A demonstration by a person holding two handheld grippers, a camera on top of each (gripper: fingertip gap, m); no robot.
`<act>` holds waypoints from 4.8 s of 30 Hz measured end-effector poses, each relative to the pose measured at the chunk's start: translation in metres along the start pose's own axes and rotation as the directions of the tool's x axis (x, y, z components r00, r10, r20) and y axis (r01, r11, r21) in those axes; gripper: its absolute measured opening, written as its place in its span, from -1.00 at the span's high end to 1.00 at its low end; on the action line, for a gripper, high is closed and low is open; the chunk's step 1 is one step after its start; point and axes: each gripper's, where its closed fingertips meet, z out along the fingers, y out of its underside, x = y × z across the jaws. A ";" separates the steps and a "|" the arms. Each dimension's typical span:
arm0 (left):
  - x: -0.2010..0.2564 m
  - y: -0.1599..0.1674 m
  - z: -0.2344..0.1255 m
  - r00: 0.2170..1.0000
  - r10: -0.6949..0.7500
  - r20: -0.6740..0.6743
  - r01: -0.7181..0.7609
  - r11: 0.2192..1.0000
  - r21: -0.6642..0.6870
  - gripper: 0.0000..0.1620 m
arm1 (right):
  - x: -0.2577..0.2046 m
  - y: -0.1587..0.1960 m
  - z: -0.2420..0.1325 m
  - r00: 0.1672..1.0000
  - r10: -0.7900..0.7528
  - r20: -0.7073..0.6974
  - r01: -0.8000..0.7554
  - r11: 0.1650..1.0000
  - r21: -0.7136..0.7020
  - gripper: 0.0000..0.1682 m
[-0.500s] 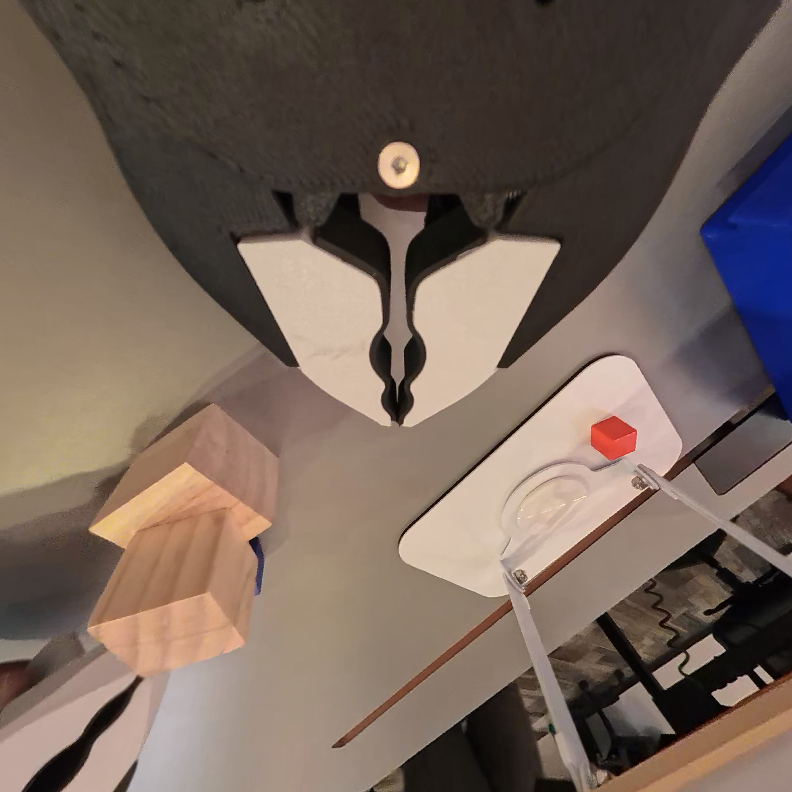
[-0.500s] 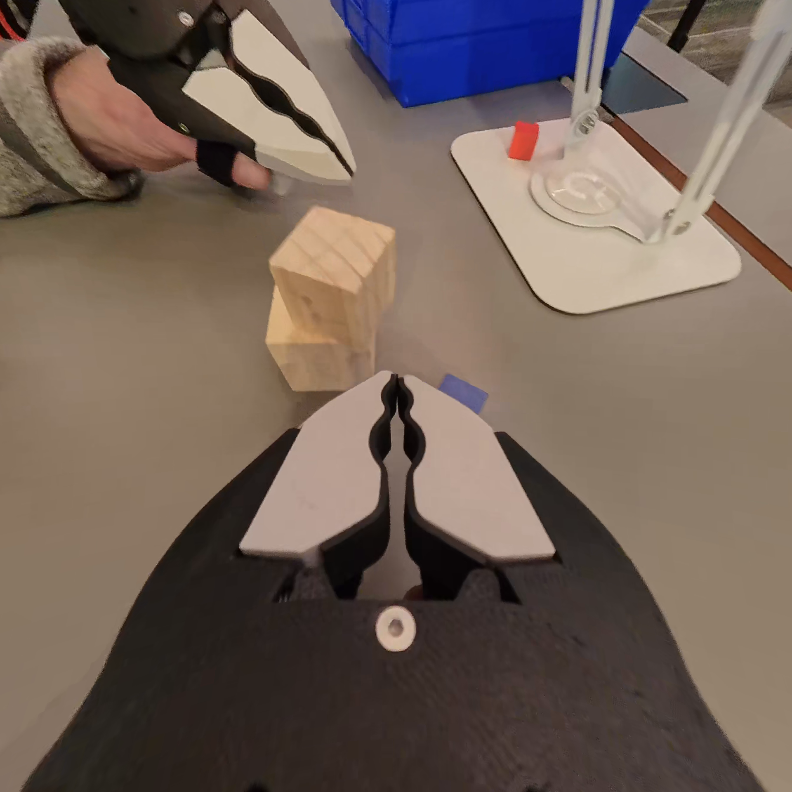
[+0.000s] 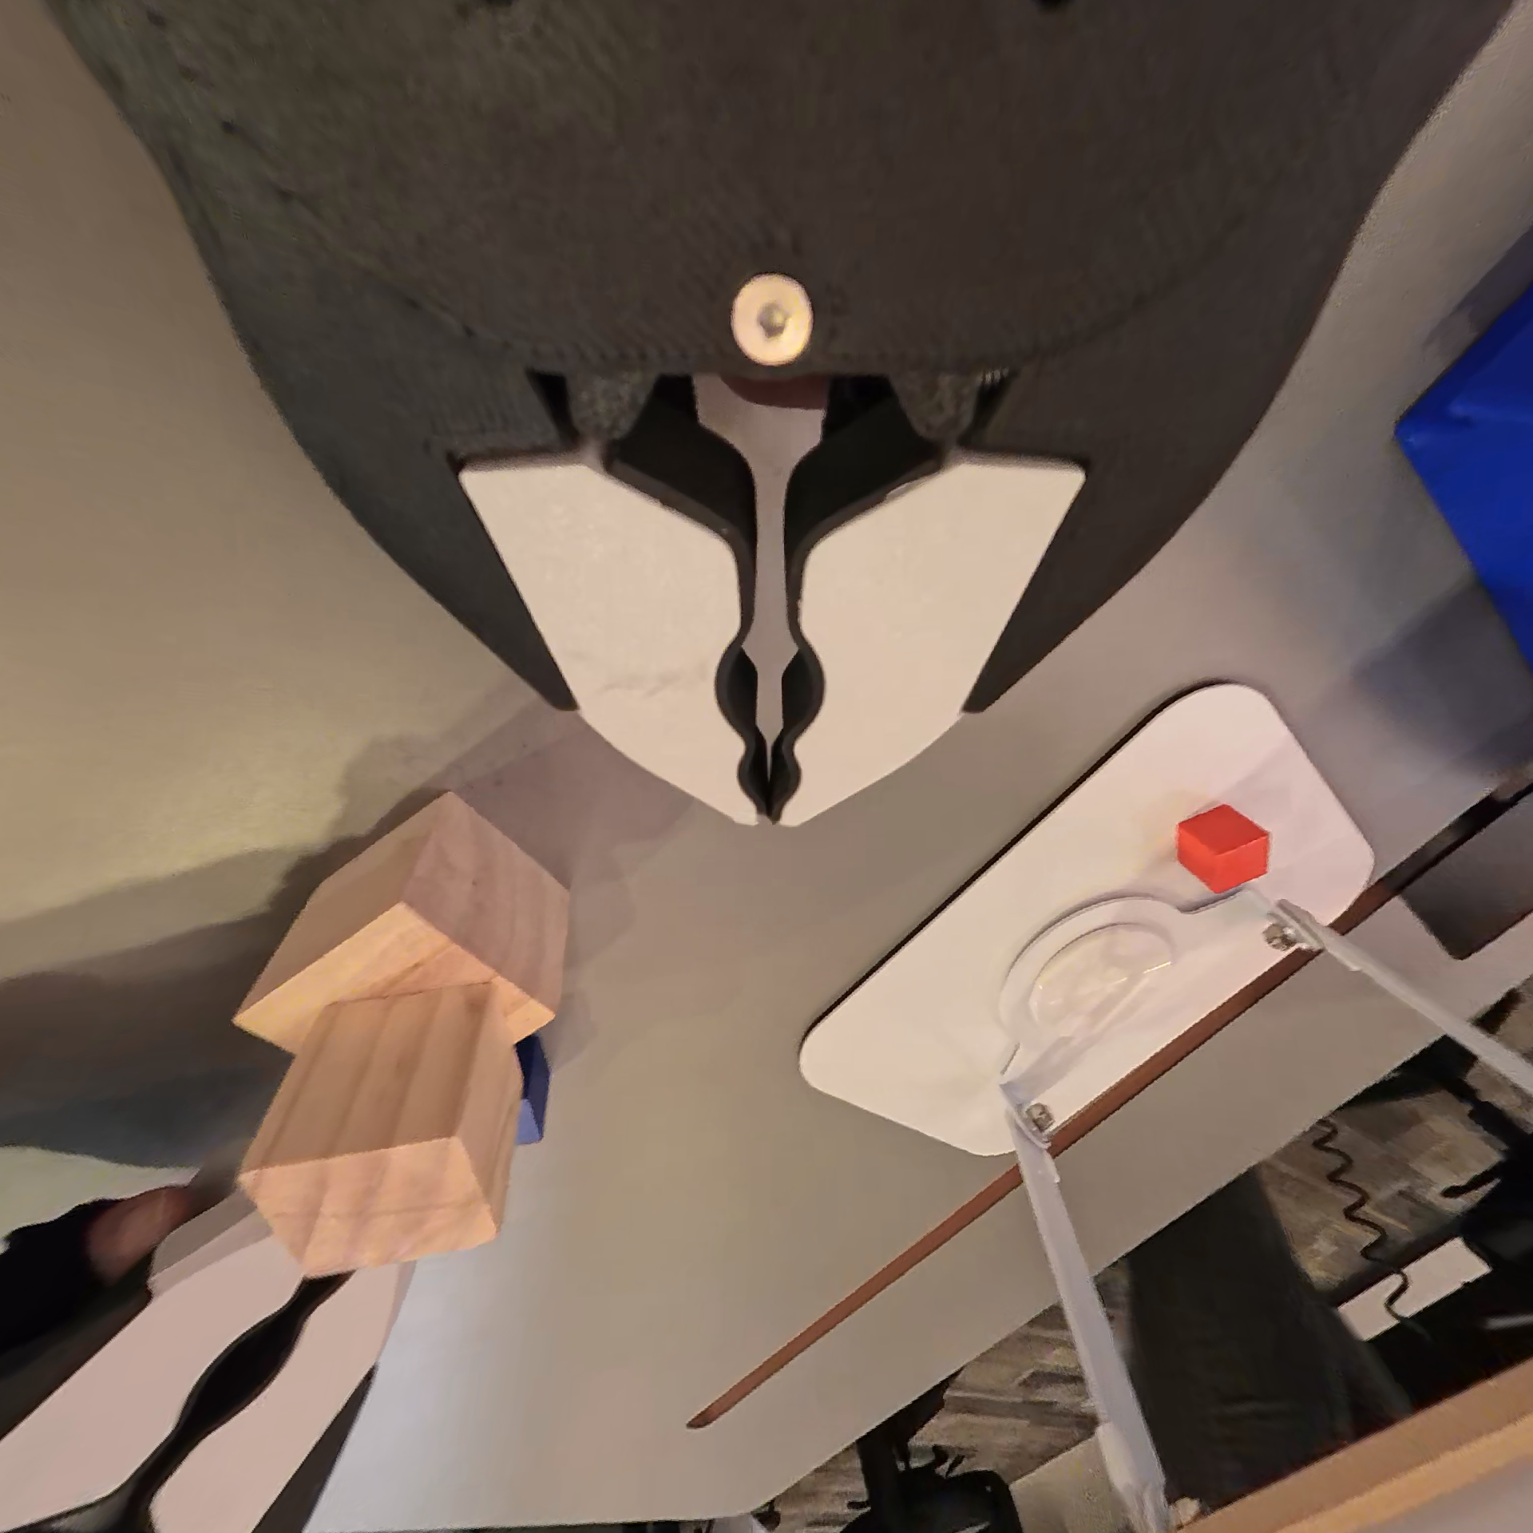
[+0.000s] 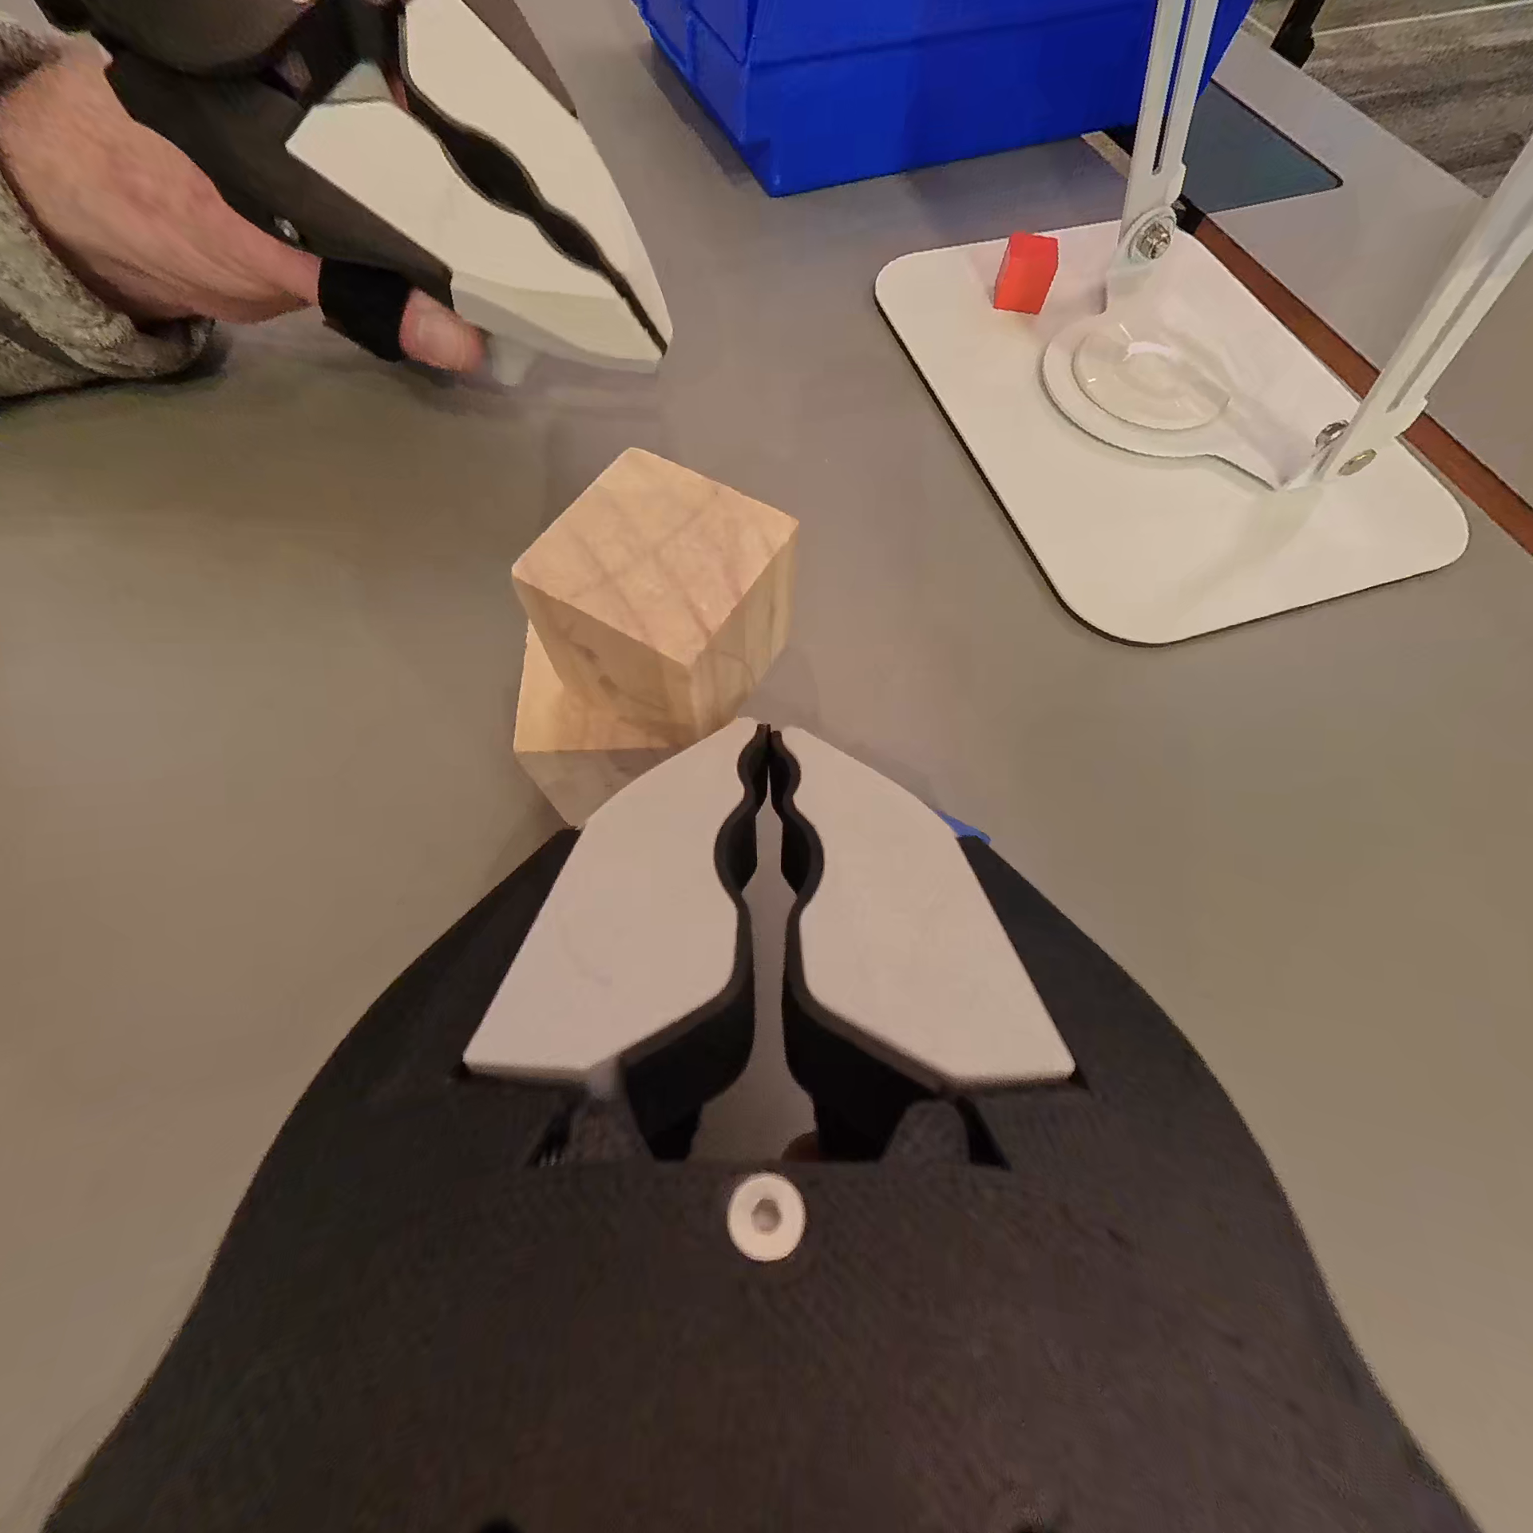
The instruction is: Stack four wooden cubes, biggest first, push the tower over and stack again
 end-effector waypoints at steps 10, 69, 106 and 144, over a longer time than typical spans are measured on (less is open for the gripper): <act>0.041 0.003 0.014 0.987 0.068 -0.148 -0.078 0.995 -0.062 1.00 | -0.016 0.005 0.006 0.998 -0.021 0.064 0.024 0.999 -0.045 1.00; 0.046 -0.032 0.012 0.998 0.061 -0.035 -0.060 0.998 0.027 1.00 | 0.068 0.042 -0.076 0.970 0.239 -0.040 -0.233 0.965 0.119 1.00; 0.034 0.049 -0.050 0.855 0.138 -0.500 -0.219 0.970 -0.107 0.23 | 0.025 0.058 -0.133 0.991 -0.021 0.132 0.021 1.000 0.001 0.91; -0.013 0.074 -0.084 0.881 0.041 -0.472 -0.095 0.991 -0.092 0.15 | -0.109 -0.087 0.122 0.897 -0.161 0.412 0.246 0.956 -0.160 0.26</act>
